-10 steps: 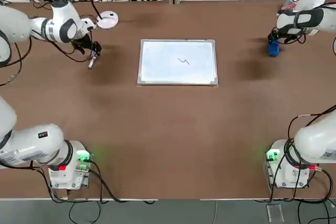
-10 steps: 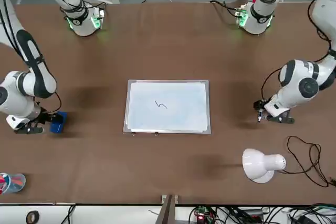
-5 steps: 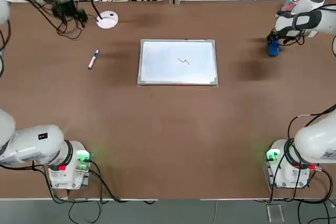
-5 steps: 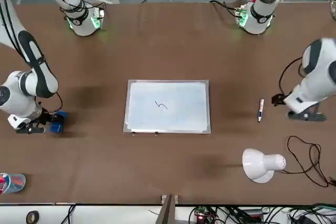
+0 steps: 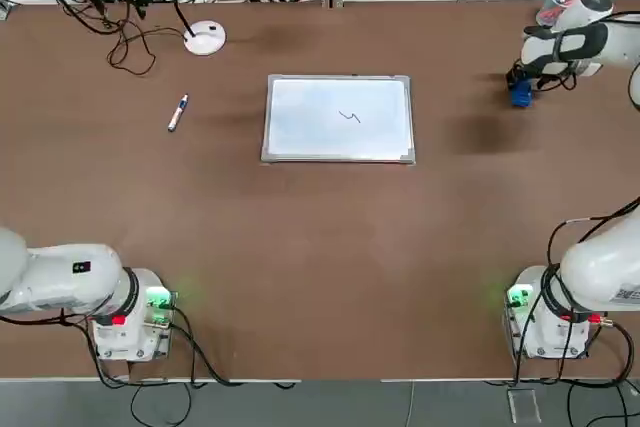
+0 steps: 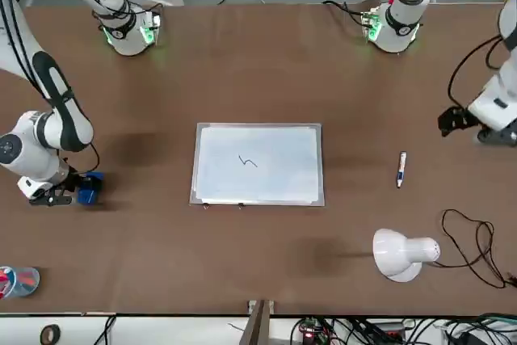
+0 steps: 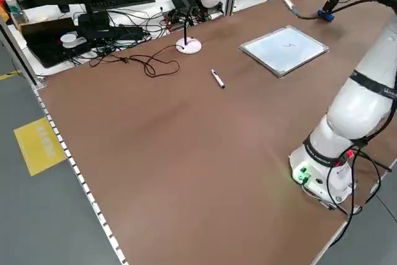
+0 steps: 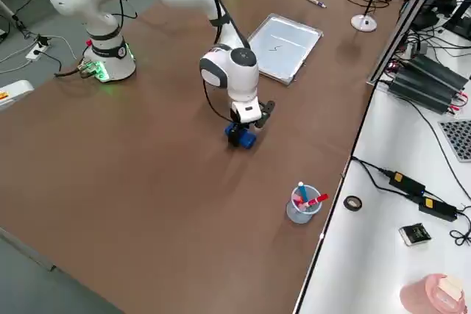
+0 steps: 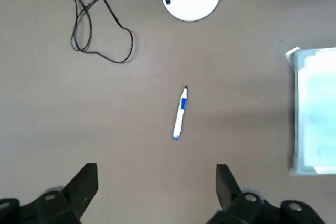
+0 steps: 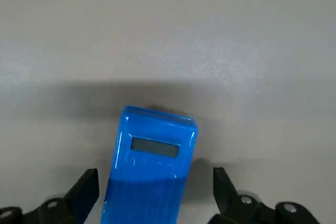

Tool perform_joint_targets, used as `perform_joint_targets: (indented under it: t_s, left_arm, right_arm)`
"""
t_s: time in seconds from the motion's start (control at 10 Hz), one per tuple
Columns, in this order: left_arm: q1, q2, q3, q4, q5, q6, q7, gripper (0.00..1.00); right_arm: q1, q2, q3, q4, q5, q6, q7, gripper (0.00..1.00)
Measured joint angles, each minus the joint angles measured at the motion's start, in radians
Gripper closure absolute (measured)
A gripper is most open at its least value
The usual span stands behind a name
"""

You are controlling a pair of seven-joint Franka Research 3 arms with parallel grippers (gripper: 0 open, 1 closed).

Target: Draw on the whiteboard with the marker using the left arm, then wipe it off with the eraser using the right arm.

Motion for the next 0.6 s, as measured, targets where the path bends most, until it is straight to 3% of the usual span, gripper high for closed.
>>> perform_joint_targets:
  t_s: [0.4,0.6]
  left_arm:
    - [-0.034,-0.096,0.062,0.002,-0.066,-0.071,0.050,0.00]
    - [-0.033,-0.134,0.070,0.003,-0.095,-0.111,0.050,0.00]
  right_arm:
    - [0.000,0.000,-0.001,0.000,0.000,0.000,0.003,0.38]
    - [0.000,0.000,-0.001,0.000,0.000,0.000,0.004,0.42]
